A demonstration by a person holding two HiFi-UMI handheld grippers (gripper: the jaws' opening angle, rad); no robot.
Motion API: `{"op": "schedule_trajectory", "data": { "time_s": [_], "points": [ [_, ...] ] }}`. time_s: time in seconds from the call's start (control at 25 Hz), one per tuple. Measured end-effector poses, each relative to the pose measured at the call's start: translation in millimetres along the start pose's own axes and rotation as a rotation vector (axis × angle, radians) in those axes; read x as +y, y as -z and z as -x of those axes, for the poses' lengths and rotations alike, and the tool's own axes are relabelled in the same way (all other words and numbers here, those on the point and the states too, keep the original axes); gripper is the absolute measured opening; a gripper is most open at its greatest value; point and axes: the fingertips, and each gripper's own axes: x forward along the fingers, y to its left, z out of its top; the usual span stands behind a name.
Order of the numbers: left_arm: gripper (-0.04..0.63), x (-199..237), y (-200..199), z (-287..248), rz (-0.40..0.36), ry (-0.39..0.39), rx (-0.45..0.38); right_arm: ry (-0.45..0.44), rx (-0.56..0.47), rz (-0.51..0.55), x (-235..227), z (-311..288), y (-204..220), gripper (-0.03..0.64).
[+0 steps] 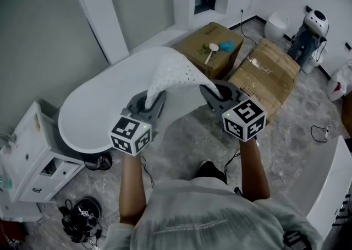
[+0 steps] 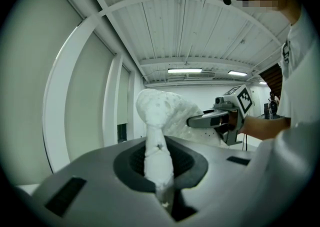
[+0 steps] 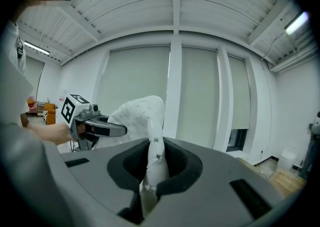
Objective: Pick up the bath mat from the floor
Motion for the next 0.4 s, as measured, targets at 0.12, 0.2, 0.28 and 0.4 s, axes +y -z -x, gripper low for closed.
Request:
{"op": "schedule_trajectory", "data": {
  "time_s": [0.12,0.2,0.28,0.4],
  "points": [
    [0.037,-2,2,-1,0.001,0.004,0.002,-0.001,0.003,-0.008,-1,1,3,0.038],
    [0.037,-5,5,-1,0.0,0.008,0.006,0.0,0.005,-0.012,-1,3,6,0.038],
    [0.037,-7,9,1,0.001,0.01,0.01,0.002,0.005,-0.014,2,4,9,0.038],
    [0.037,-9,13,6,0.001,0.013,0.014,0.001,0.007,-0.015,8,5,12,0.038]
  ]
}}
